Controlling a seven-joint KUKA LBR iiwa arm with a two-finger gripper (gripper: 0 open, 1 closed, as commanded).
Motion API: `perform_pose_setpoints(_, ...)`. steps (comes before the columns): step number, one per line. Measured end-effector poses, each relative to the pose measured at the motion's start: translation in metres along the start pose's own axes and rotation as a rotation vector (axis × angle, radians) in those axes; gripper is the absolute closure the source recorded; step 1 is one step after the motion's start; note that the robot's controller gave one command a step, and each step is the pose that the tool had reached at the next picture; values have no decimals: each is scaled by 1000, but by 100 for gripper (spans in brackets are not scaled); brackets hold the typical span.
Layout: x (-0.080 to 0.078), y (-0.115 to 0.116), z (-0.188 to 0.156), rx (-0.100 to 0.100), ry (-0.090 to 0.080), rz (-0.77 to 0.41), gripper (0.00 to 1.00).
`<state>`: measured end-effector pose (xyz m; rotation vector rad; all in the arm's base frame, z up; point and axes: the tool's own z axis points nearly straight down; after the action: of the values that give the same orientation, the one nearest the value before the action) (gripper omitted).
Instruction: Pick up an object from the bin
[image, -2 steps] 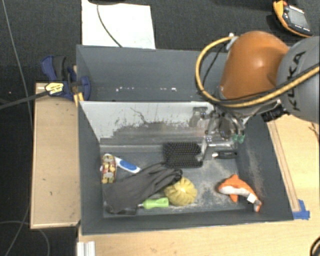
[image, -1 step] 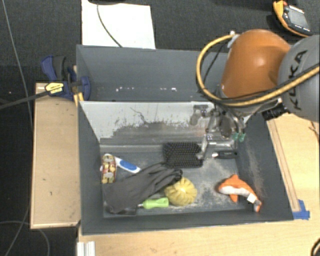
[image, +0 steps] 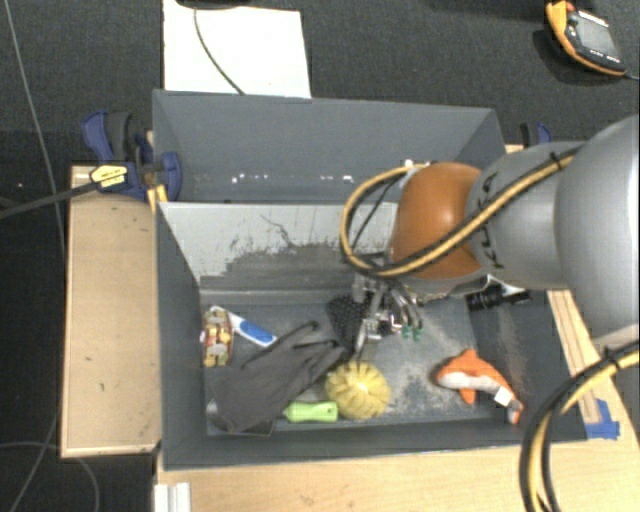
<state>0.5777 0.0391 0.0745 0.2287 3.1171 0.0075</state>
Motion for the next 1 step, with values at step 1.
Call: perform_pose_setpoints(1,3,-3,-86,4,10,36,0)
